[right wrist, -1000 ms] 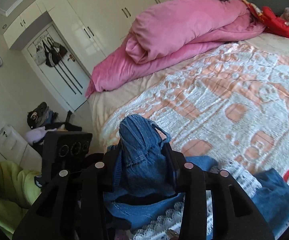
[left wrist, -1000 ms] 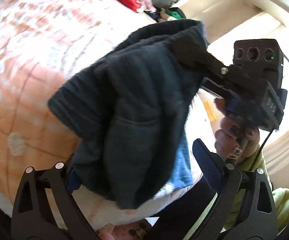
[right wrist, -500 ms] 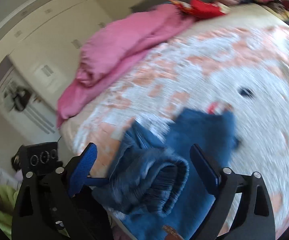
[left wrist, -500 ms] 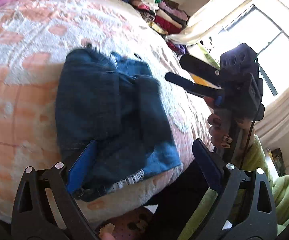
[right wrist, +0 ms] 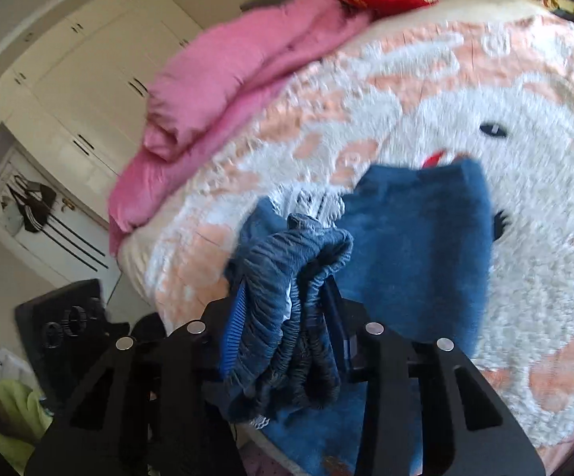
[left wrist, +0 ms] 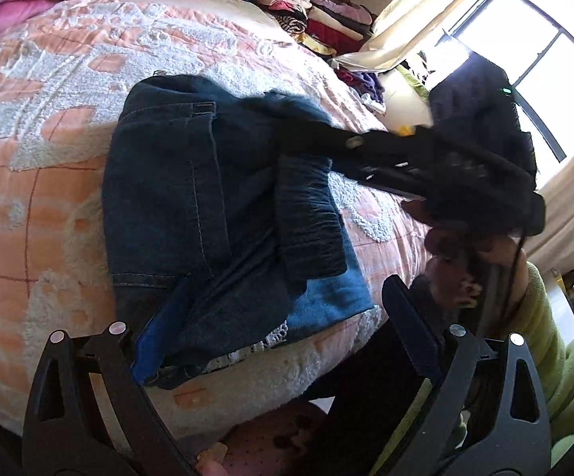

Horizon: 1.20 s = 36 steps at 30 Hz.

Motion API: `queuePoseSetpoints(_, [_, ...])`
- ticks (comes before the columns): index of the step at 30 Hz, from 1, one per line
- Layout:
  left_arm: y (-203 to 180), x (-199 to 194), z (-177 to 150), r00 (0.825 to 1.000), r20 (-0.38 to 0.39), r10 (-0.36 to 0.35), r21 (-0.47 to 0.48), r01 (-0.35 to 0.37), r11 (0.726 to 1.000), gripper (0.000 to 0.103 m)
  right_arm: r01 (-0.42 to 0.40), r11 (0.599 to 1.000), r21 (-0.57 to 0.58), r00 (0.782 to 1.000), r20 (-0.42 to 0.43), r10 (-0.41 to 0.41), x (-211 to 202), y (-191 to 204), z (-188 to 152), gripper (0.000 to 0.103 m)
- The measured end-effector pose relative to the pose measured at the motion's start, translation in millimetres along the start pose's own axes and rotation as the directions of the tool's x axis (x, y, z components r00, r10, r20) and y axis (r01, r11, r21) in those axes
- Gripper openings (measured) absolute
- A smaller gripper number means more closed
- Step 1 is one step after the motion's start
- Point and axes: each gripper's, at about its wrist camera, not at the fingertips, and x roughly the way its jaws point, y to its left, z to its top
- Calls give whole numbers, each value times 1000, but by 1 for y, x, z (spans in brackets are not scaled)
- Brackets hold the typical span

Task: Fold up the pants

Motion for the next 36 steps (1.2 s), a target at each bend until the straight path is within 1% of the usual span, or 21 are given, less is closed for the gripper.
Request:
queuePoseSetpoints(2, [0,3,2,1000,-4,1,3,-1,1000,89,32,999,16,999,11,-33,-5,-7,1,36])
queuePoseSetpoints(4, [-1,6,2,1000,-11,4,9,-4,1000,89,95,995,37,995,-13,-94,0,-17,-2,36])
queuePoseSetpoints(5, [-2,6,2,1000,-15,5,11,-5,1000,89,148,988,49,988,-39,-146,5,-23,-6,36])
queuePoseSetpoints(6, [-3,6,1,1000,-16,5,15,-5,1000,89,157,986,53,987,-44,-155,7,-24,-8,37])
queuePoseSetpoints(8, [-5,3,1,1000,-15,12,22,-12,1000,89,148,986,71,989,-33,-146,5,-25,-11,46])
queuePoseSetpoints(9, [-5,0,1,1000,-13,12,22,-11,1000,89,149,987,65,989,-28,-148,0,-26,-11,48])
queuePoseSetpoints(12, [-7,-10,5,1000,10,22,32,-23,999,89,173,984,33,985,19,-174,-20,-19,-10,64])
queuePoseSetpoints(13, [-8,-13,6,999,21,30,39,-30,999,89,181,983,24,983,36,-181,-28,-16,-9,72])
queuePoseSetpoints(14, [-9,-16,7,999,31,39,46,-40,998,90,193,981,11,979,61,-194,-38,-12,-9,76])
queuePoseSetpoints(15, [-10,-20,9,998,43,53,54,-55,997,93,201,980,4,977,75,-201,-43,-9,-8,78])
queuePoseSetpoints(16, [-10,-23,11,996,53,67,60,-70,996,93,211,977,-7,974,90,-210,-49,-5,-8,81])
queuePoseSetpoints(18, [-11,-29,15,993,75,93,68,-99,993,93,232,972,-38,966,129,-226,-62,5,-7,85])
queuePoseSetpoints(19, [-10,-33,18,990,87,108,69,-114,991,93,243,969,-54,962,143,-233,-67,10,-8,91])
queuePoseSetpoints(20, [-10,-35,19,989,95,116,68,-123,990,93,262,962,-75,955,162,-247,-73,15,-9,94])
queuePoseSetpoints(25, [-6,-45,27,976,128,174,72,-184,980,93,325,930,-174,932,224,-284,-94,41,-21,96])
queuePoseSetpoints(29, [-2,-47,30,970,134,205,67,-215,974,93,360,897,-255,923,240,-302,-97,61,-33,97])
queuePoseSetpoints(33, [1,-49,33,965,134,228,56,-237,970,93,379,864,-332,921,230,-316,-92,76,-47,97])
queuePoseSetpoints(36, [4,-48,35,961,130,245,52,-253,966,93,374,846,-381,926,203,-317,-86,83,-61,97])
